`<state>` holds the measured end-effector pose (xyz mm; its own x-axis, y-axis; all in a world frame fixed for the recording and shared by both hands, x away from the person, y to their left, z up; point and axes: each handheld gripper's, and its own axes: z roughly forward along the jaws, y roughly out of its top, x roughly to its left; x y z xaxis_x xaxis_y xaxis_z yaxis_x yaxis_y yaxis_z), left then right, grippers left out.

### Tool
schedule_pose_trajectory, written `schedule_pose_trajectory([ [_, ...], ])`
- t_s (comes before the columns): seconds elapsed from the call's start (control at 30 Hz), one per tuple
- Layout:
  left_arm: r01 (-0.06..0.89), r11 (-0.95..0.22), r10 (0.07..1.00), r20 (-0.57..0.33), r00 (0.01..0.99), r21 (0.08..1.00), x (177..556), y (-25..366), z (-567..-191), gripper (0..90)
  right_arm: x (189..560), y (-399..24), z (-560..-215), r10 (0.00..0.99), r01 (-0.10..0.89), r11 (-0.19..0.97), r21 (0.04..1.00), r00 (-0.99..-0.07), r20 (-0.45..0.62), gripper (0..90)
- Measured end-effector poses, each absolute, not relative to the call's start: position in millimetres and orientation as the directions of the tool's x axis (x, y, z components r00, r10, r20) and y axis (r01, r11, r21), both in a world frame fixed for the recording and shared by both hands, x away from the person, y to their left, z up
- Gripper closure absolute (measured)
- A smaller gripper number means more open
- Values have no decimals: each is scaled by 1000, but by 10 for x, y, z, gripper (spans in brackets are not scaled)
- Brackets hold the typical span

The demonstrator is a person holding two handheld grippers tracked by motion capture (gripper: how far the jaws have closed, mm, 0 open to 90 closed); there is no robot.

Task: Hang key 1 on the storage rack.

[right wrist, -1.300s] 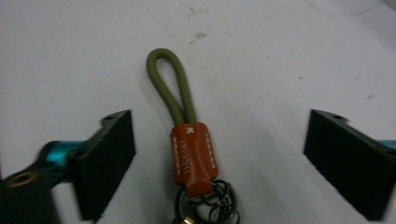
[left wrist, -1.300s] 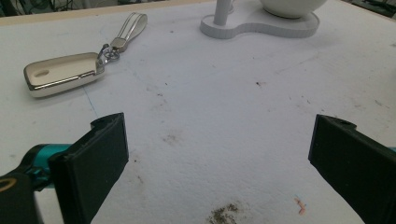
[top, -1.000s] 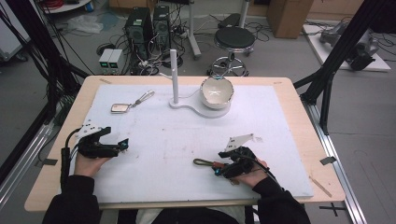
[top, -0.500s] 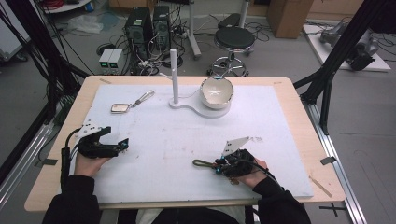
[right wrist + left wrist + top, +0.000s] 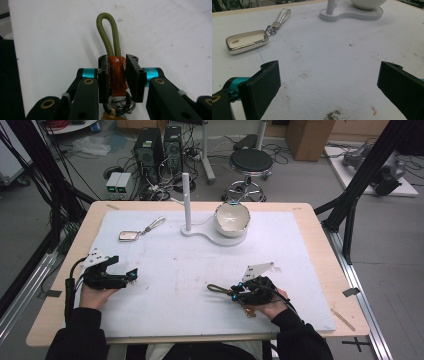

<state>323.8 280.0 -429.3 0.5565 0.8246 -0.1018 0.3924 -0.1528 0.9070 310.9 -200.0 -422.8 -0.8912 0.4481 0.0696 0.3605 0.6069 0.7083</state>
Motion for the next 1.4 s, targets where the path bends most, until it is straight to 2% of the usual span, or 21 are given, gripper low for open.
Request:
schedule_pose_trajectory([
  [0.4, 388, -145, 824, -106, 557, 910, 3242, 2805, -4291, 53, 3266, -1982, -3987, 456, 343, 615, 710, -889, 34, 731],
  [0.8, 390, -143, 826, -107, 553, 910, 3240, 2804, -4291, 53, 3537, -2080, -3664, 508, 335, 538, 774, -861, 19, 730],
  [1.4, 390, -140, 825, -111, 554, 910, 3242, 2810, -4289, 53, 3883, -1890, -3222, 497, 299, 519, 801, -868, 1, 730],
])
